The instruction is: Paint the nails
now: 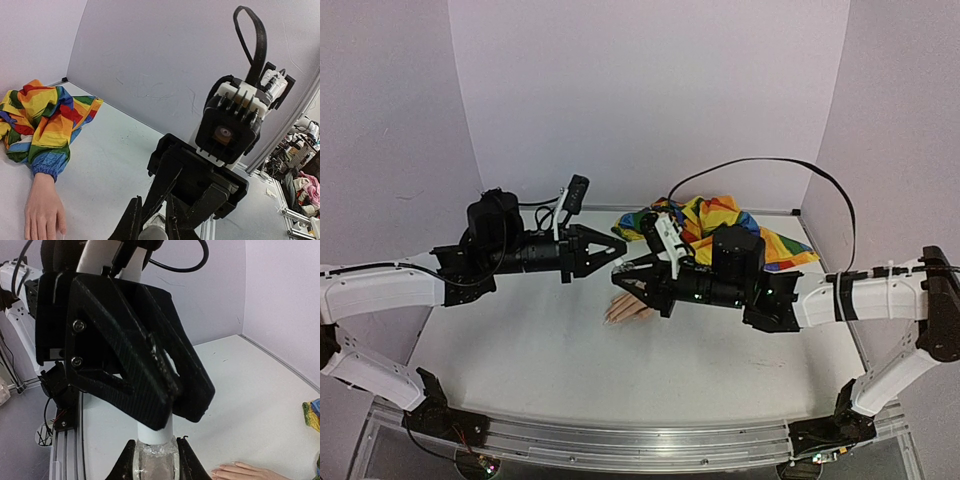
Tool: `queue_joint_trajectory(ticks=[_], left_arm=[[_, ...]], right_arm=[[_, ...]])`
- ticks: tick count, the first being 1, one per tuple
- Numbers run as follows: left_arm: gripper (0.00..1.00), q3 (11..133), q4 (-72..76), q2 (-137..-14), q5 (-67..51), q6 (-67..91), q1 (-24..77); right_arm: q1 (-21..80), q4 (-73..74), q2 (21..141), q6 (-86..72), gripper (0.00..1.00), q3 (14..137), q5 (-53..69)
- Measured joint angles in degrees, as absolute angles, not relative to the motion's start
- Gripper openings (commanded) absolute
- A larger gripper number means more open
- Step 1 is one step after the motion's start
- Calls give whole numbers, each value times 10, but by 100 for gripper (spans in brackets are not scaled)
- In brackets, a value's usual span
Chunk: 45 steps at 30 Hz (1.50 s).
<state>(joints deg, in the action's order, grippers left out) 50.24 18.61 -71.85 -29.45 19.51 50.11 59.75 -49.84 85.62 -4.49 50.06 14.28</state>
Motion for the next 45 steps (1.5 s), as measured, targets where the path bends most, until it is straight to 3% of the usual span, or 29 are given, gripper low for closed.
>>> queue_joint_trajectory(ticks=[12,23,28,35,40,45], left_arm=[[0,533,103,-722,-126,209,515],[0,548,104,-745,-55,218,509],[0,559,101,-745,-103,164,502],[0,586,127,-744,-307,67,489],[0,615,153,-750,-503,32,487],[0,646,171,-761,-613,22,505]], right_arm=[[639,-561,933,87,0,535,-108],[633,-583,989,119,0,584,-149],[602,-547,963,75,0,584,-38],[517,-507,910,-76,0,590,339],[508,-613,912,-256,0,593,554],[522,-705,913,-371,0,591,633]])
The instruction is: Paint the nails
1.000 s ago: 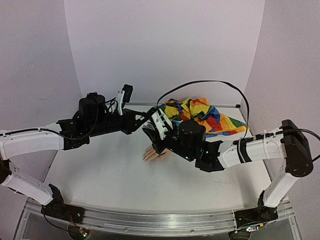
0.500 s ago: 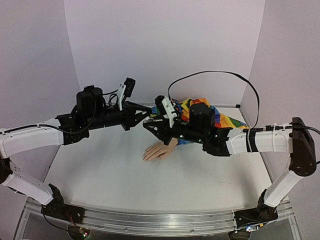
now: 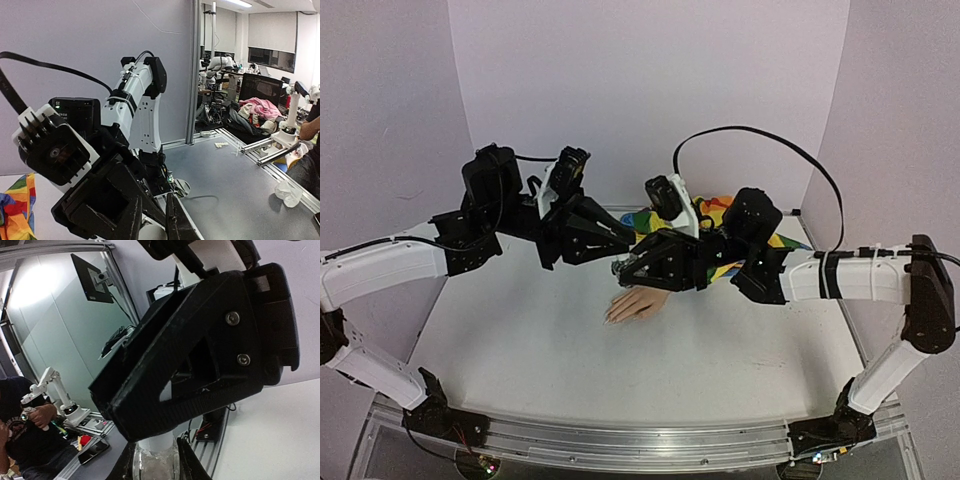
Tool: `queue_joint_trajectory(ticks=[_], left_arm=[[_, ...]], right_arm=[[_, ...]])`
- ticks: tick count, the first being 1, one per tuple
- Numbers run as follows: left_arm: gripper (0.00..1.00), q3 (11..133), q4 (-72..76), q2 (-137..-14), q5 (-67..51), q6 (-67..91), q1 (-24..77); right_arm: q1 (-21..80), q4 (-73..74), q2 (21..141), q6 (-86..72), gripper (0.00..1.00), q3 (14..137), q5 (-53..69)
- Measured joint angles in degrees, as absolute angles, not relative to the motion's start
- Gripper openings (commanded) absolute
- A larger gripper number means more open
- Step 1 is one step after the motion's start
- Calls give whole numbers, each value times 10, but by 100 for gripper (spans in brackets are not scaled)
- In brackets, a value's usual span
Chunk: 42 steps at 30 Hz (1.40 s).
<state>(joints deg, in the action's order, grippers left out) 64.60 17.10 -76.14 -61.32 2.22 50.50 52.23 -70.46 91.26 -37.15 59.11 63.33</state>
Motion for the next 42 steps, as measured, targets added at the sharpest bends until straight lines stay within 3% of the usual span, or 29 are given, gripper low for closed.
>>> queue_joint_trajectory(ticks=[2,3,8,12,17,24,31,38,42], left_arm=[[1,650,171,-764,-627,18,509],[6,650,169,-766,-629,17,510],[39,650,139,-768,-590,25,513],[71,635,107,-758,-506,50,510],[91,602,69,-709,-396,96,498],[81,597,57,-695,-271,186,496],[82,604,56,-721,-151,256,503],[65,618,64,-754,-93,276,510],[64,625,67,-766,-73,277,511]], right_arm=[[524,-723,913,-391,0,584,642],[524,-729,912,-397,0,580,644],[514,-760,911,-392,0,549,624],[484,-731,875,-320,0,522,569],[470,-622,812,-179,0,518,440],[496,-535,791,-39,0,518,145],[585,-522,857,72,0,546,-132],[611,-522,891,116,0,574,-229],[618,-523,894,129,0,584,-241]])
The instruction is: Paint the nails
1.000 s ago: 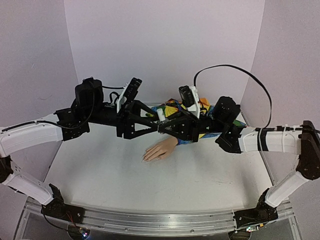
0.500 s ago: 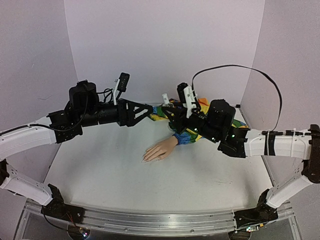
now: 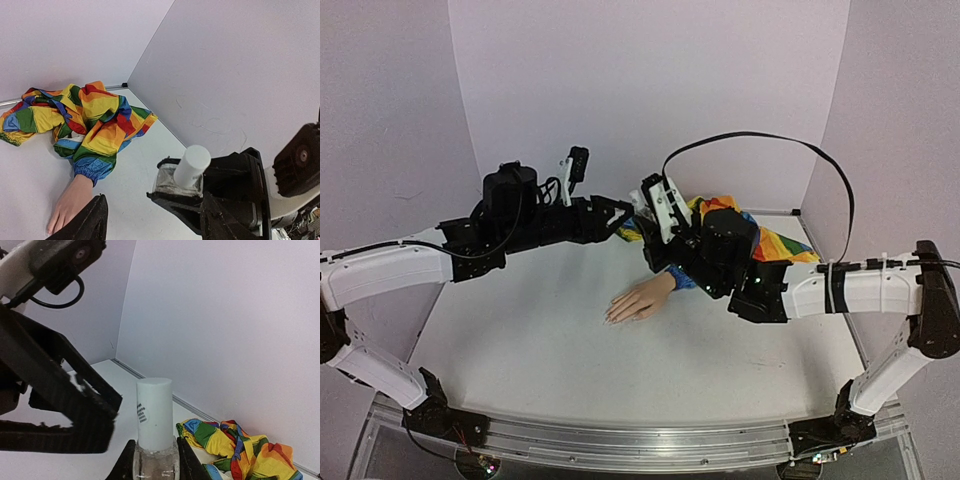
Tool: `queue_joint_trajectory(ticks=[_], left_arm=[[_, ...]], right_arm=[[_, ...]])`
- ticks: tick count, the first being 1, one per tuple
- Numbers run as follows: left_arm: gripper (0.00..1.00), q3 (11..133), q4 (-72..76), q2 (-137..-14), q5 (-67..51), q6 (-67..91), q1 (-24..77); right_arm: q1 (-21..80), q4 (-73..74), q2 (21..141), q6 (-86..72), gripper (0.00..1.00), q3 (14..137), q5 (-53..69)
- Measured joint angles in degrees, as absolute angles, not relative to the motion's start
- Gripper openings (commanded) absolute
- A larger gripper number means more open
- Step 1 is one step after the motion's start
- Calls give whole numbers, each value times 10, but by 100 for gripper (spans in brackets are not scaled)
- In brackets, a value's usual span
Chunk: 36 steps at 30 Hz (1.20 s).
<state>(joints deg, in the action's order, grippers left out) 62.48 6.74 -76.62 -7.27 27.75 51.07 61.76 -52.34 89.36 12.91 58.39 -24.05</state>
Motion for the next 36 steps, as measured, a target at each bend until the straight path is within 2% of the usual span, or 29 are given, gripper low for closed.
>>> queue_joint_trajectory(ticks=[3,6,10,13,19,26,32,34,36], left_arm=[[67,637,73,-781,-69,276,511],[66,647,78,-791,-67,273,514],[53,656,86,-799,-63,269,516],[48,657,93,-800,-63,269,517],[31,661,97,-807,-65,261,519],[2,663,104,-811,-87,244,522],[0,662,108,-811,-124,224,517],[0,657,118,-810,-153,216,513],[0,653,130,-809,-197,201,510]], right_arm=[[623,-524,897,136,0,588,-241],[626,-523,900,140,0,589,-242],[629,-523,901,144,0,589,-242],[631,-522,901,147,0,589,-242],[632,-521,905,150,0,592,-240],[633,-517,906,145,0,592,-234],[630,-506,897,126,0,591,-211],[618,-495,881,109,0,583,-171],[590,-473,853,74,0,568,-74]])
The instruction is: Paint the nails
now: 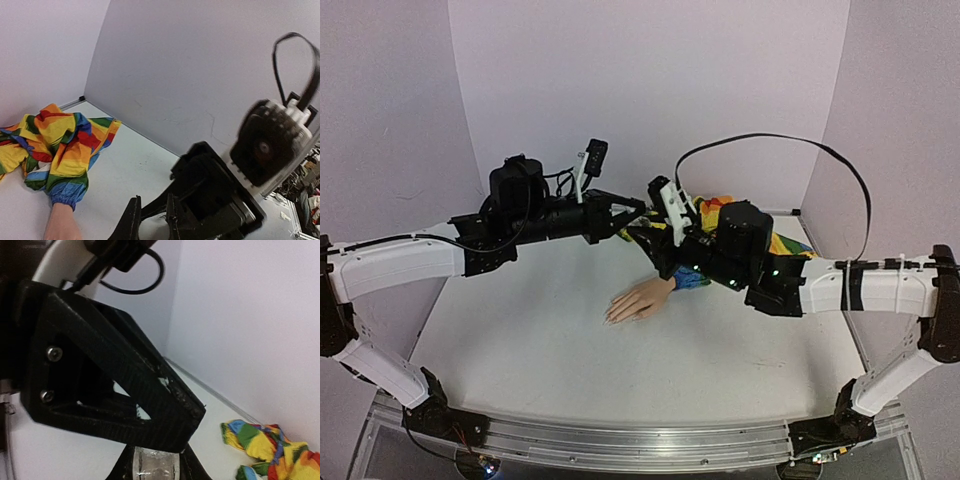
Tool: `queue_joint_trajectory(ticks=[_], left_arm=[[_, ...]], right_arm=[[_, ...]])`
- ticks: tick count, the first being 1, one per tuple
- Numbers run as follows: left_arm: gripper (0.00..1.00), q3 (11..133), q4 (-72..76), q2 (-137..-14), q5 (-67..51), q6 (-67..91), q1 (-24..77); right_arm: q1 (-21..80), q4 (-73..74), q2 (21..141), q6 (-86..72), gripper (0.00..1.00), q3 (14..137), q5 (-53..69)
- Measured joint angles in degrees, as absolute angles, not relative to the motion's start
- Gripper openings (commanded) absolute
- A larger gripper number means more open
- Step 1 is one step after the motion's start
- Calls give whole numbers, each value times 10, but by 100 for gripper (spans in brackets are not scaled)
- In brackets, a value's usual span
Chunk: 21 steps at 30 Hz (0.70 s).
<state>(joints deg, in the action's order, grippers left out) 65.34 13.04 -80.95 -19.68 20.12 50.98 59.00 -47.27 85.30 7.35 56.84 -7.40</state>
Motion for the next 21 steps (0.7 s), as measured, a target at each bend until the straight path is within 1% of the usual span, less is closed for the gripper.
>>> queue_joint_trajectory(ticks=[1,5,8,10,12,15,16,17,19,21], left_arm=[[0,651,136,-809,-223,191,508],[0,651,163,-810,-348,156,500],[0,651,181,-810,-451,139,502],[0,653,198,-809,-509,128,509],[0,654,210,-808,-542,113,517],[0,655,209,-807,-557,97,525],[6,655,206,-807,-556,94,525],[13,655,199,-807,-552,92,525],[34,653,188,-807,-537,95,523],[49,649,176,-806,-521,108,517]], right_arm=[[574,-465,843,55,0,565,-16],[497,-455,825,-49,0,564,295],[479,-481,824,-146,0,564,459],[481,-513,825,-206,0,562,531],[485,-541,825,-244,0,557,574],[489,-572,825,-270,0,543,594],[489,-582,825,-274,0,536,593],[489,-588,824,-274,0,530,588],[488,-586,819,-262,0,518,569],[486,-562,806,-228,0,512,533]])
